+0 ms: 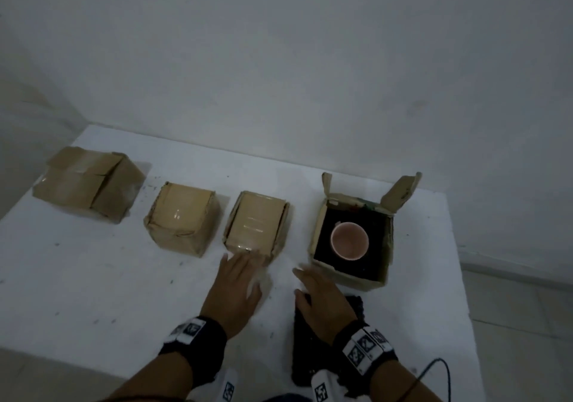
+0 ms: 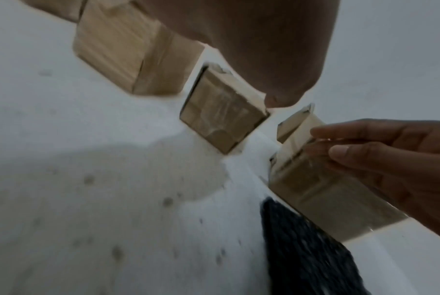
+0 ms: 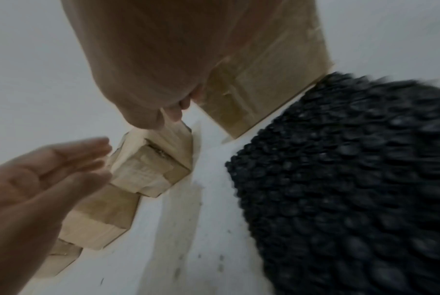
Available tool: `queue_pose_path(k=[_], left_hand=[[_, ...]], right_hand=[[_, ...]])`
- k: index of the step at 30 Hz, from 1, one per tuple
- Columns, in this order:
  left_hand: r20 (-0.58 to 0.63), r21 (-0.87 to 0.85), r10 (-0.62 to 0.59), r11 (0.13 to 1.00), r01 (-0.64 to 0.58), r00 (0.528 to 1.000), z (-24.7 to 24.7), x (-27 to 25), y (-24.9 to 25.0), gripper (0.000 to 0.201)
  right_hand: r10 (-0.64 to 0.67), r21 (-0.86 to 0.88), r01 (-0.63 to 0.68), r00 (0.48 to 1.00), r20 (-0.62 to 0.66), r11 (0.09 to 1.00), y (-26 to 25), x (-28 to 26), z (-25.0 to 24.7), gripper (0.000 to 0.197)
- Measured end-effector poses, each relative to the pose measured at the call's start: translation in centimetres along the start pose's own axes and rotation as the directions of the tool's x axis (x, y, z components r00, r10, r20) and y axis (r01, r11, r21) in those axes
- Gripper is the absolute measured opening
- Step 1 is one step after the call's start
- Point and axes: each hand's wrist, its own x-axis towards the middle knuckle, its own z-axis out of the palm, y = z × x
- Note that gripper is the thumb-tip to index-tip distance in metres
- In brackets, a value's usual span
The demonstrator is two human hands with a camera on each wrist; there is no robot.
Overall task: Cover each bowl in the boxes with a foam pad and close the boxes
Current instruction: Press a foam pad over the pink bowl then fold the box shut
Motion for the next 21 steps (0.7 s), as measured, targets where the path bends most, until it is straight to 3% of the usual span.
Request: queue_pose_path(k=[2, 4, 5, 7, 10, 12, 14, 16, 18, 20, 21], left_hand=[[0.072, -0.065, -0.055, 0.996, 0.059, 0.996, 2.6, -1.9, 2.2, 0.049], [0.202, -0.066, -0.15, 0.984, 0.166, 0.968, 4.6, -2.9, 4.6, 0.071], [0.292, -0.018, -0.227, 0.97, 0.243, 0.929, 5.4, -3.1, 5.7, 0.084], [0.412, 0.112, -0.336, 0.941, 0.319, 0.847, 6.6, -3.2, 7.5, 0.081], [0.423, 0.187, -0.356, 0.934, 0.305, 0.833, 7.7, -3.3, 9.1, 0.064], [0.413, 0.16, -0.393, 0.919, 0.359, 0.821, 8.3, -3.4, 9.5, 0.059], [0.396, 0.033, -0.43, 0.89, 0.455, 0.812, 8.6, -3.4, 9.8, 0.052], [0.355, -0.191, -0.465, 0.813, 0.55, 0.811, 8.3, -3.5, 10.1, 0.032], [0.341, -0.382, -0.513, 0.69, 0.615, 0.788, 7.4, -3.7, 10.5, 0.008], [0.371, -0.455, -0.542, 0.603, 0.656, 0.754, 6.7, -3.9, 10.4, 0.01], [0.398, -0.487, -0.539, 0.562, 0.669, 0.742, 6.3, -3.9, 10.2, 0.01]], right_hand=[[0.083, 0.017, -0.083, 0.997, 0.006, 0.996, 2.3, -2.4, -0.5, 0.044], [0.165, 0.014, -0.165, 0.986, -0.03, 0.986, 4.7, -4.5, -0.7, 0.042], [0.212, 0.012, -0.211, 0.976, -0.056, 0.977, 5.9, -5.4, -0.7, 0.042], [0.329, 0.026, -0.328, 0.943, -0.04, 0.944, 7.7, -6.9, -0.6, 0.047], [0.47, 0.143, -0.477, 0.879, 0.085, 0.867, 9.0, -8.1, 0.0, 0.063], [0.521, 0.259, -0.525, 0.849, 0.091, 0.81, 9.1, -8.1, 0.3, 0.069], [0.585, 0.423, -0.573, 0.802, 0.116, 0.702, 9.0, -7.8, 0.4, 0.078], [0.639, 0.535, -0.611, 0.752, 0.163, 0.583, 9.1, -7.6, 0.5, 0.08], [0.639, 0.582, -0.617, 0.741, 0.204, 0.529, 9.2, -7.5, 0.2, 0.056], [0.593, 0.652, -0.595, 0.76, 0.266, 0.47, 8.6, -7.6, -0.5, 0.022], [0.562, 0.685, -0.567, 0.781, 0.273, 0.457, 8.3, -7.7, -1.0, 0.015]])
